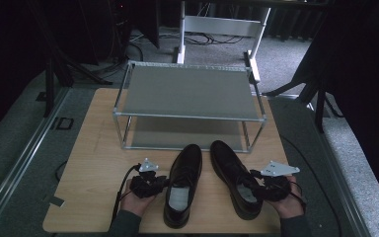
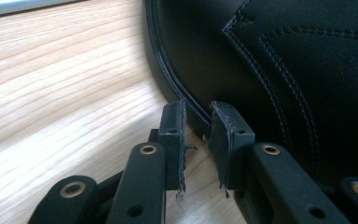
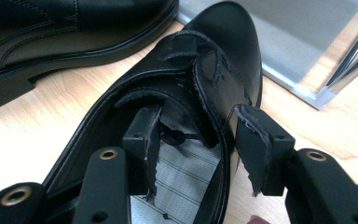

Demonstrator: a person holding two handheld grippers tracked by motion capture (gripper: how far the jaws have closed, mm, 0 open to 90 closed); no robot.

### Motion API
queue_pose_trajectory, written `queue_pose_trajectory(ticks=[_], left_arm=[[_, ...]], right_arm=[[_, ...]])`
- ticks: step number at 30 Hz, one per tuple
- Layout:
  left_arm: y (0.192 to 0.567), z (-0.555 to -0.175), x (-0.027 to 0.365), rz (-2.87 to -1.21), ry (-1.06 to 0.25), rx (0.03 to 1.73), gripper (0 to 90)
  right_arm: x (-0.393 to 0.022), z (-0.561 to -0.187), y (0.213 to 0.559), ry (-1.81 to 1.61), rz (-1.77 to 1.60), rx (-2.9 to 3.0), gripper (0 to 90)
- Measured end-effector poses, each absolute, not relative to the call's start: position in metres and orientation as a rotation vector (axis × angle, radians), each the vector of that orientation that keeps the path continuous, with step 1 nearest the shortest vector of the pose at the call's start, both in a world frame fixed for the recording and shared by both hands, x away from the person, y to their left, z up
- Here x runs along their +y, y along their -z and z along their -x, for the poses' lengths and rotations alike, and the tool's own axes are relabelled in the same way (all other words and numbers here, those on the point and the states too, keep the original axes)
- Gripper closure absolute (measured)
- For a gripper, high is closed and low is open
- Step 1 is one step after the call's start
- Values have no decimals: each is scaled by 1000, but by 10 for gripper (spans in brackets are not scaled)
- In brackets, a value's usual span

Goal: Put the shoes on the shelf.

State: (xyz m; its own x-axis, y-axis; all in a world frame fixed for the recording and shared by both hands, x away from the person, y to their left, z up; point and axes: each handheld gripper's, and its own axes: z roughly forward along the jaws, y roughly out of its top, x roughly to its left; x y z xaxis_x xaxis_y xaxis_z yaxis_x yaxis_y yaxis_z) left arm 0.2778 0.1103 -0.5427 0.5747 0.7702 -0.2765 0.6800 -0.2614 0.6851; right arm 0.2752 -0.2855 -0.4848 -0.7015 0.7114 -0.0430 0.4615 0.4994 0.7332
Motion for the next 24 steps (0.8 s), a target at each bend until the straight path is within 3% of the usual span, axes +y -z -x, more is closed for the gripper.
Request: queue_pose_trajectory(ticks=[2, 4, 7, 24], left_arm=[[543, -277, 108, -2004, -144, 1157, 745], [543, -277, 108, -2003, -147, 1158, 746], [543, -276, 109, -2003, -141, 1159, 746], [543, -272, 108, -1998, -131, 1154, 755]], right_arm=[[-282, -277, 484, -983, -974, 2415, 550], [-279, -277, 484, -922, -944, 2400, 691], [-280, -276, 481, -923, -937, 2391, 764], [-282, -266, 483, -1025, -852, 2466, 796]])
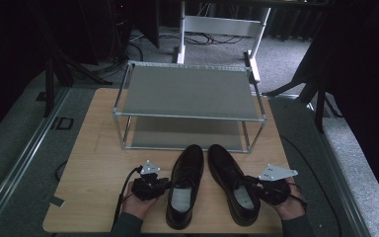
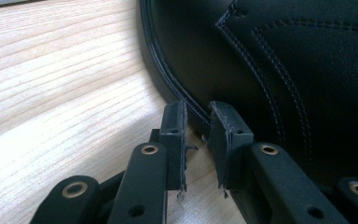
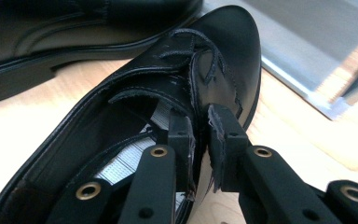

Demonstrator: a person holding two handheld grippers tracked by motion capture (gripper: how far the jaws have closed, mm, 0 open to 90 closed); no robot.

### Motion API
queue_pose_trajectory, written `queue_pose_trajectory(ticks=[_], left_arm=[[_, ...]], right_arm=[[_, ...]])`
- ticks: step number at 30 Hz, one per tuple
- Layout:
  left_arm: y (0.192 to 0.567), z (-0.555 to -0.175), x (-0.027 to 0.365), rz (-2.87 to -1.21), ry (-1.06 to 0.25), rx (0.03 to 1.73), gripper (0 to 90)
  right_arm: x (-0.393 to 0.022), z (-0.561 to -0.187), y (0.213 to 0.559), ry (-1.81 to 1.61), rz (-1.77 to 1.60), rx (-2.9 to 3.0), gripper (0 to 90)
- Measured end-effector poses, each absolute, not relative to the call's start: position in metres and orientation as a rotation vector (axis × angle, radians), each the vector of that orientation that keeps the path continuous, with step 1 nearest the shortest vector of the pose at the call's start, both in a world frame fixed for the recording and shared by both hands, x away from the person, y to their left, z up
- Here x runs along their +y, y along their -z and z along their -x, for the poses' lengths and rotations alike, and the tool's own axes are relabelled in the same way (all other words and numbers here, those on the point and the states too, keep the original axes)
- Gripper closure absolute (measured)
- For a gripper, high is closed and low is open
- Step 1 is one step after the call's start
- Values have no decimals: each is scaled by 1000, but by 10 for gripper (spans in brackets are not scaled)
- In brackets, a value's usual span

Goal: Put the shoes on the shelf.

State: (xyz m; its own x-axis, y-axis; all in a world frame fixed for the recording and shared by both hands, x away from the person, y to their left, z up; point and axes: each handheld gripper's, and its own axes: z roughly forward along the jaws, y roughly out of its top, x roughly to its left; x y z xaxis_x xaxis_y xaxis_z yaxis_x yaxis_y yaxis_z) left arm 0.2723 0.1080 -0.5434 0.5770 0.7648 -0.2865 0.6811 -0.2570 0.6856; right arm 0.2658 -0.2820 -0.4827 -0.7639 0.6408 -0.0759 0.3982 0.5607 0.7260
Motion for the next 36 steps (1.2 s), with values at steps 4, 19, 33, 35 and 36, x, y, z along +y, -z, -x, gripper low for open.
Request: queue_pose_trajectory(ticks=[4, 19, 33, 35, 36], left_arm=[[544, -272, 107, -1999, -126, 1151, 755], [545, -269, 92, -2004, -63, 1105, 751], [548, -261, 64, -2036, 31, 1007, 739], [548, -260, 61, -2033, 53, 998, 739], [549, -260, 60, -2035, 58, 991, 739]], right_arm=[[-281, -265, 482, -1026, -844, 2477, 796], [-277, -271, 480, -1086, -810, 2485, 796], [-270, -269, 481, -1082, -808, 2480, 791], [-271, -270, 481, -1057, -811, 2468, 792], [-272, -272, 481, -1056, -815, 2464, 793]])
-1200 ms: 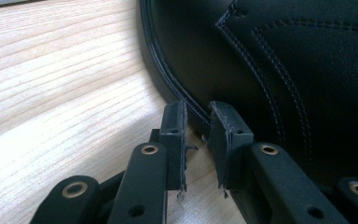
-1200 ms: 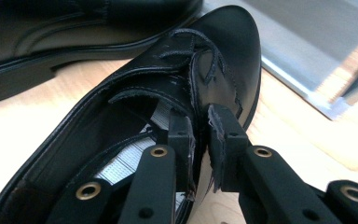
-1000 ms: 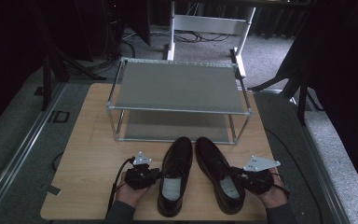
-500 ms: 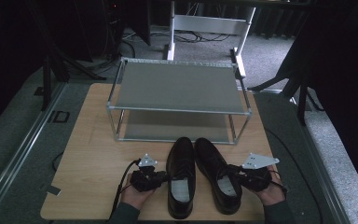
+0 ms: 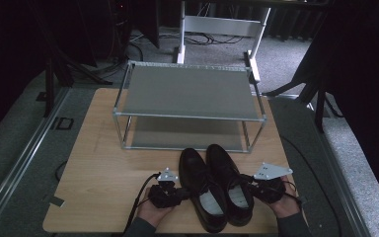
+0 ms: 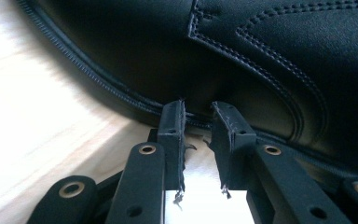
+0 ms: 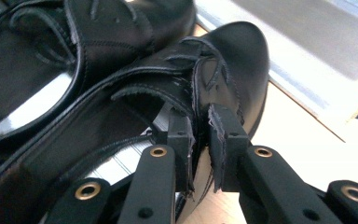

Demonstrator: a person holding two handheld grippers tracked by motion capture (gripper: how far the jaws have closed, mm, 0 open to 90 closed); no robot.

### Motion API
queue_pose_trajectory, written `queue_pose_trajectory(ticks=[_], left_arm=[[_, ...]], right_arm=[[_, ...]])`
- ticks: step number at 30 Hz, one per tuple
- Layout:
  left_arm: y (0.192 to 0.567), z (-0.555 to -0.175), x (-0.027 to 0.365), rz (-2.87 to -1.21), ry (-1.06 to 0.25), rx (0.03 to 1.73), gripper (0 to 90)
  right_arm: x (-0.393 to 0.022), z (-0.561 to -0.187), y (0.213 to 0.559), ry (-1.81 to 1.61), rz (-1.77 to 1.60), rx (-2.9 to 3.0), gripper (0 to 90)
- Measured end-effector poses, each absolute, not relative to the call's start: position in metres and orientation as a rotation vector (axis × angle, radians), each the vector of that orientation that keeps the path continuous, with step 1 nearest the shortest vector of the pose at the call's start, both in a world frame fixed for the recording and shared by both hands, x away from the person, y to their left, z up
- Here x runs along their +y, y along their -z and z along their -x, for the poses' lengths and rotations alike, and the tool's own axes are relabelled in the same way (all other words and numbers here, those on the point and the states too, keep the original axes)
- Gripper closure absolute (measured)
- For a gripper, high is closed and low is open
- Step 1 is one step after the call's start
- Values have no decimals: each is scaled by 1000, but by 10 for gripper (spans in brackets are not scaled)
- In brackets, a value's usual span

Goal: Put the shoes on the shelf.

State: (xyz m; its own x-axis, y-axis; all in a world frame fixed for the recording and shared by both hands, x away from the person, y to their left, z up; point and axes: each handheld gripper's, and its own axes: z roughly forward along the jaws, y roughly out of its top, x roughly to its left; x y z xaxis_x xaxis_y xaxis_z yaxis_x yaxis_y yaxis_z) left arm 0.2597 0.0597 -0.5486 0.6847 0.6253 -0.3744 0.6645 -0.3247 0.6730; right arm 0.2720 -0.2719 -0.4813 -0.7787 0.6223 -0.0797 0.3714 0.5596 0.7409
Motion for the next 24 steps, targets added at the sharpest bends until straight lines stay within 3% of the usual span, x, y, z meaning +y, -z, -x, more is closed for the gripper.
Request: queue_pose_trajectory(ticks=[17, 24], left_arm=[[546, -256, 14, -2101, 83, 887, 696], [545, -254, 22, -2087, 92, 859, 623]], right_arm=[[-295, -312, 476, -1025, -832, 2462, 768], [-296, -308, 477, -981, -899, 2447, 631]])
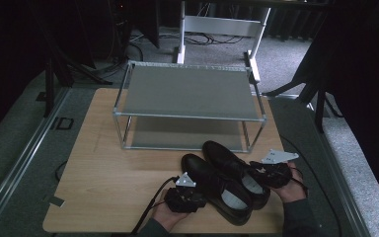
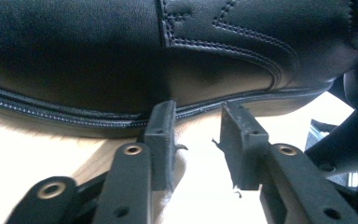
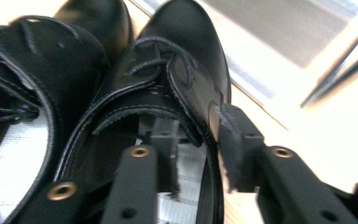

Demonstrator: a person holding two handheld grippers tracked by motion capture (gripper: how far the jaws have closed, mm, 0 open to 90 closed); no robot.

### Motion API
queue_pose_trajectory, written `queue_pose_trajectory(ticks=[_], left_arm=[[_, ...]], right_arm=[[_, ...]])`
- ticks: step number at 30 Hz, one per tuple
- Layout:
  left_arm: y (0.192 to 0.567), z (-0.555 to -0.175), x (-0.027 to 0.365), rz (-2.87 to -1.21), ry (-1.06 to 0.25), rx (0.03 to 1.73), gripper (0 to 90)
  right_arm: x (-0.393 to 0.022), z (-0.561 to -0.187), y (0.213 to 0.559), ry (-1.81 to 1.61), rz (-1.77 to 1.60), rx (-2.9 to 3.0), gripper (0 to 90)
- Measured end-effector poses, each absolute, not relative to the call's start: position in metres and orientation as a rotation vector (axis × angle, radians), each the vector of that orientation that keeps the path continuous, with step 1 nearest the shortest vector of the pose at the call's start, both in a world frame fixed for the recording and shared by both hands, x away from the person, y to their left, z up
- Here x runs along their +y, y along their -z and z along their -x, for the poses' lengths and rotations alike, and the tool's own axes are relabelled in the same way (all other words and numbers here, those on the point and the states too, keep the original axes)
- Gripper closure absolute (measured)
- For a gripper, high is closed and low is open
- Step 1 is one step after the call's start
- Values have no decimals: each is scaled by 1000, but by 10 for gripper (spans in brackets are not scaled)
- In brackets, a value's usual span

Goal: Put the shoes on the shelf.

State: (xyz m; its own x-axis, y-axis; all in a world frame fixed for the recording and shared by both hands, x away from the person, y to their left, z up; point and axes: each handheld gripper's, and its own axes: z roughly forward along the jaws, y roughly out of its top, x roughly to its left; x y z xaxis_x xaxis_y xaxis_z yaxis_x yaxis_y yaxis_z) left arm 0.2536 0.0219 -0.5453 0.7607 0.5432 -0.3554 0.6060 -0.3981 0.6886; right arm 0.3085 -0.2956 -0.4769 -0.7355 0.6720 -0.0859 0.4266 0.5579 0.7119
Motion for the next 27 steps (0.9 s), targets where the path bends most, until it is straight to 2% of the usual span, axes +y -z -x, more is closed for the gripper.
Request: queue_pose_trajectory(ticks=[6, 8, 13, 27], left_arm=[[536, -255, 46, -2067, -4, 883, 602], [535, -258, 56, -2041, -18, 909, 599], [533, -262, 76, -2014, -79, 968, 592], [535, -267, 110, -1971, -166, 1088, 579]], right_arm=[[-300, -294, 466, -962, -922, 2424, 561], [-301, -288, 462, -957, -941, 2404, 510], [-307, -277, 451, -1029, -1021, 2354, 469], [-290, -252, 448, -1023, -1109, 2398, 443]])
